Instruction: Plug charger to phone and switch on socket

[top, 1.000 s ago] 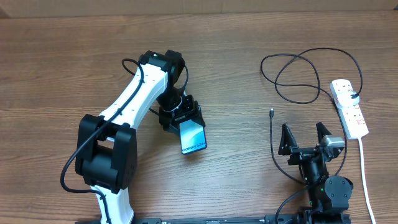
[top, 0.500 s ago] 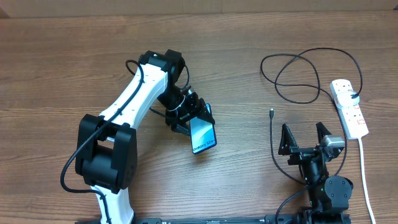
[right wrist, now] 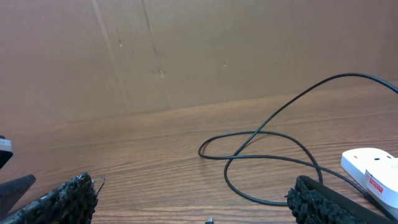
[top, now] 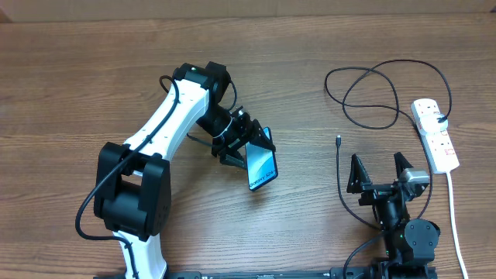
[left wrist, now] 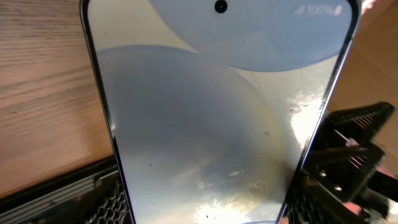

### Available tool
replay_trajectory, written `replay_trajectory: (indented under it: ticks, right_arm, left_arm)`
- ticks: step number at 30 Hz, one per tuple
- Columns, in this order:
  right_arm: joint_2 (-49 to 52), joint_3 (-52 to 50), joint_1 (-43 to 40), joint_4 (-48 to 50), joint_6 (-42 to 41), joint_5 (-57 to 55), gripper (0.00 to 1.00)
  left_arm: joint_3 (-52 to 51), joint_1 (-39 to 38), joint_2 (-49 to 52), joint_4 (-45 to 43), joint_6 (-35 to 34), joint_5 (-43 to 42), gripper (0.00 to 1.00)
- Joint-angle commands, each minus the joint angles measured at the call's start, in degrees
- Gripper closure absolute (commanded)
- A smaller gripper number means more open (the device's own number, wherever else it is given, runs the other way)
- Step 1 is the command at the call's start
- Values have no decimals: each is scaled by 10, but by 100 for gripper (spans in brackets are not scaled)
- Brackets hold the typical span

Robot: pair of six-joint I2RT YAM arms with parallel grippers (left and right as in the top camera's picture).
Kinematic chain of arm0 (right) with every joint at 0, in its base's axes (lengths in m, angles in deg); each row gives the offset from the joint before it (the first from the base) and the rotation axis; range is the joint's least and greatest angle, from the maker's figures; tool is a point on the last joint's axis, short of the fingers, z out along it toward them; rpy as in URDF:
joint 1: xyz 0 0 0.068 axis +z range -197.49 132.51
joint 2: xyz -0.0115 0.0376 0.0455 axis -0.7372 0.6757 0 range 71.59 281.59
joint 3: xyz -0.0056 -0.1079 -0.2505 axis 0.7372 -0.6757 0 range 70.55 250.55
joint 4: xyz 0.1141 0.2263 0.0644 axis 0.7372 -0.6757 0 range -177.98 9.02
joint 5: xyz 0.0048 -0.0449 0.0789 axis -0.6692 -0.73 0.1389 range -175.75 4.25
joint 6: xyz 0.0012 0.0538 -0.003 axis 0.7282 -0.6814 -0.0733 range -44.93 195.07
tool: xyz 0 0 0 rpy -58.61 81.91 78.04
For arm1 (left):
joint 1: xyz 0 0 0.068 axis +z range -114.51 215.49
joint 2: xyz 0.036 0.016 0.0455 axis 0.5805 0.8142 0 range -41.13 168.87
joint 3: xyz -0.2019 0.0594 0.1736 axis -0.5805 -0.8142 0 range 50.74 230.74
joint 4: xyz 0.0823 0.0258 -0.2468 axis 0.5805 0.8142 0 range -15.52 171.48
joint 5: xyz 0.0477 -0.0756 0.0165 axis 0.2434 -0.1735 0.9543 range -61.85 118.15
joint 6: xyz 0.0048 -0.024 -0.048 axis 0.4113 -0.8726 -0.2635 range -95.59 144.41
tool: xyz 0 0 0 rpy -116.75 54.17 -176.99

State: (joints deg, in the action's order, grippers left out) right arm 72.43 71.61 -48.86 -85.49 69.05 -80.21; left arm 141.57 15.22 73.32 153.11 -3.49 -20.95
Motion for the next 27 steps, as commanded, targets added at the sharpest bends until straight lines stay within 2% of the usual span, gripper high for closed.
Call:
replay_trajectory:
  ticks: [1, 6, 20, 27]
  right_arm:
    - [-7, -6, 2, 3, -3, -5, 0]
    - [-7, -6, 2, 3, -4, -5, 0]
    - [-7, -6, 2, 3, -4, -5, 0]
    - [-7, -6, 2, 3, -4, -5, 0]
  left_arm:
    - [16, 1, 2, 3, 5, -70, 49]
    - [16, 1, 2, 6, 5, -126, 49]
    - [16, 1, 2, 6, 5, -185, 51]
    - [16, 1, 2, -3, 1, -185, 51]
